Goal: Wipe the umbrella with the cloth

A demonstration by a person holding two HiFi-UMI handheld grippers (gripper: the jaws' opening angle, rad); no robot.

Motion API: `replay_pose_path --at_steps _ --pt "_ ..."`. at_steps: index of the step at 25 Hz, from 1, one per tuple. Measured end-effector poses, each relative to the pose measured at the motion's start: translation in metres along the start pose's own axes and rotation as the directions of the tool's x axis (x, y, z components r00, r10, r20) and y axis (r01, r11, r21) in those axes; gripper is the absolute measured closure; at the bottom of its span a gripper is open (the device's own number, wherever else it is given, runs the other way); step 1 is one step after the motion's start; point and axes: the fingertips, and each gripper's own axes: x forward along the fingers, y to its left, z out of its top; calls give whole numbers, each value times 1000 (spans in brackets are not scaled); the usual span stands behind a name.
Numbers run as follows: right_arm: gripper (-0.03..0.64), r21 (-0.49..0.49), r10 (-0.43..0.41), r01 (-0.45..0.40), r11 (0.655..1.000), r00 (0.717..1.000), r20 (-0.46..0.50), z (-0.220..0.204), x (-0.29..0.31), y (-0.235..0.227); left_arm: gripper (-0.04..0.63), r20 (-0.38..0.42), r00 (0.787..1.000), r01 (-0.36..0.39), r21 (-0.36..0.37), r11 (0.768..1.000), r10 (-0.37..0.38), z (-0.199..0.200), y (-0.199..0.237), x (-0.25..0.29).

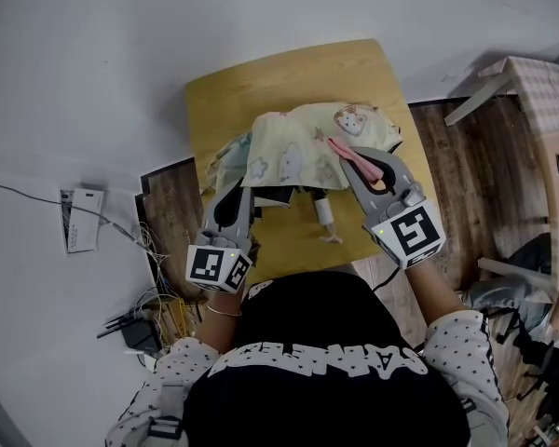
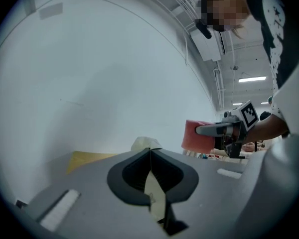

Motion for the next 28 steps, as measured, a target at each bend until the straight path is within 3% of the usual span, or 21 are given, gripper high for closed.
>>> replay_pose_path --at_steps 8,17,28 --pt "583 -61 28 -28 998 1000 -1 12 44 10 594 -11 1000 27 -38 999 -27 -9 11 -8" --pt "583 -186 122 -126 974 992 -37 14 113 33 594 -7 999 41 -57 998 -41 -11 17 -12" --pt "583 -166 209 -231 959 968 -139 -20 139 65 594 -2 998 61 -73 995 -61 -15 23 -12"
